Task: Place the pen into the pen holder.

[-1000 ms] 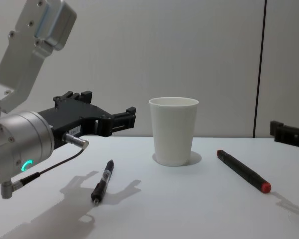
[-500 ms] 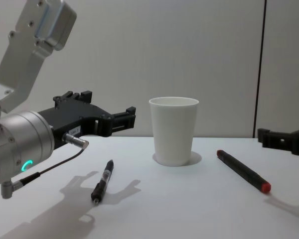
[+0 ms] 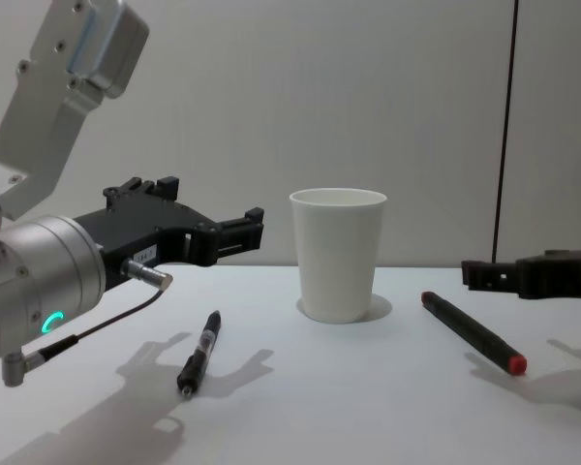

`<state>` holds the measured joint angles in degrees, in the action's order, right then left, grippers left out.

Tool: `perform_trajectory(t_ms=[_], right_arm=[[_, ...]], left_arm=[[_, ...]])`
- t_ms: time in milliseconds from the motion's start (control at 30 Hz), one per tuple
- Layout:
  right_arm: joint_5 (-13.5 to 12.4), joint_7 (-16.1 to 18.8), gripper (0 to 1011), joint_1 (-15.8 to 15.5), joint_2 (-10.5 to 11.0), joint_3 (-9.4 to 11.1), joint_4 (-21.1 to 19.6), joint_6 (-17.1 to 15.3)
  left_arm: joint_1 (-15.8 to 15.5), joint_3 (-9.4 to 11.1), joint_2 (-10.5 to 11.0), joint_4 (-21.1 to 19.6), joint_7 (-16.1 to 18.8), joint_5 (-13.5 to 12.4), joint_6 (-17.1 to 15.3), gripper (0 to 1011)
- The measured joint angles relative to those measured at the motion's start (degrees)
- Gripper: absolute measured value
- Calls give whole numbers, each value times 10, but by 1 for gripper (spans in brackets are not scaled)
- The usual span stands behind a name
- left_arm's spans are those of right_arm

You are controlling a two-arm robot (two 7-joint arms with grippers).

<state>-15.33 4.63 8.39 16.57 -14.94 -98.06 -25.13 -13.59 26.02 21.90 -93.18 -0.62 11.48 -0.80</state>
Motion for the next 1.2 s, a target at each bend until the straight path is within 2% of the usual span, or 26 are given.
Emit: perform_trajectory(t_ms=[300,633,1200], right_arm=[[0,-20,1001,35,-35,-5,37,-36],[13,-45,1001,66,-67,-16,68,-73],[39,-83,1001,81,-91,-24,87,-110]], left_arm=[[0,0,0,0,0,0,0,1003],[0,0,0,0,0,0,0,1003],[0,0,0,0,0,0,0,1004]])
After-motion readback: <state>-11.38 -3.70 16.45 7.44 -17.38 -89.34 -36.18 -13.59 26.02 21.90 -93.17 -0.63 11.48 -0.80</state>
